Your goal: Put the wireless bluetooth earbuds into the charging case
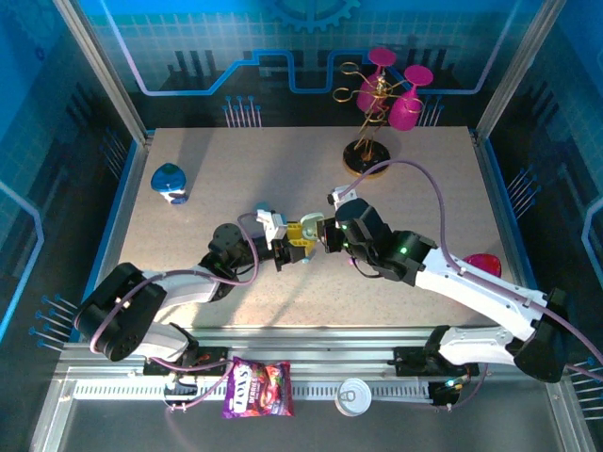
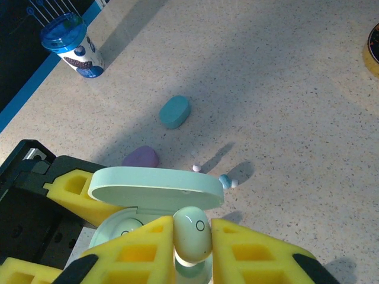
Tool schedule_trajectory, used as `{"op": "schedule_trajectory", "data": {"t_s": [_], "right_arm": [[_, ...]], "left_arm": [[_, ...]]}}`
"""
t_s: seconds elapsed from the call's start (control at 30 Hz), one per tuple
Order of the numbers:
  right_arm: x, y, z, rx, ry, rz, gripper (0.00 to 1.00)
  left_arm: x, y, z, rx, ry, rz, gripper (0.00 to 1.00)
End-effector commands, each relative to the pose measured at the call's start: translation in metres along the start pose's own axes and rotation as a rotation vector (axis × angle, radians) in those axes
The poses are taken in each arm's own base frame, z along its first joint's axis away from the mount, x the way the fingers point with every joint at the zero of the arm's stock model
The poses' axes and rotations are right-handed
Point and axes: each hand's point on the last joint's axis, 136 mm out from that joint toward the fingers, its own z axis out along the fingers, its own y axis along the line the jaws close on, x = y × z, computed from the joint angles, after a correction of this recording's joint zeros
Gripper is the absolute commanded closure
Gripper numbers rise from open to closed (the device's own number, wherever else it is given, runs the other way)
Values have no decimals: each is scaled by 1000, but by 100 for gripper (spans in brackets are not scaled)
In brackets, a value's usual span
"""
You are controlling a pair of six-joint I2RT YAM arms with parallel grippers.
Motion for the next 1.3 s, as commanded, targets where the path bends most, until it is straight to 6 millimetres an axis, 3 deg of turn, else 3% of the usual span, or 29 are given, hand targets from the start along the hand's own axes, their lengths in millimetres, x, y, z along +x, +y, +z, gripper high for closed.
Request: {"op": "schedule_trajectory", "data": {"t_s": [0.0, 0.5, 0.77, 1.0, 1.27], "right_arm": [[-4, 7, -3, -28, -22, -1, 82], [8, 8, 0, -46, 16, -11, 81], [7, 16, 5, -75, 35, -24, 72], [-8, 11, -8, -63, -38, 5, 57], [-24, 9, -37, -142, -180, 49, 53]], "left_arm": [[-26, 0, 1, 2, -55, 35, 77], [-32, 5, -1, -38, -76, 31, 78], [-34, 1, -2, -16, -86, 35, 78], [-32, -1, -4, -19, -88, 44, 78], [-29, -9, -5, 27, -89, 69, 78]]}}
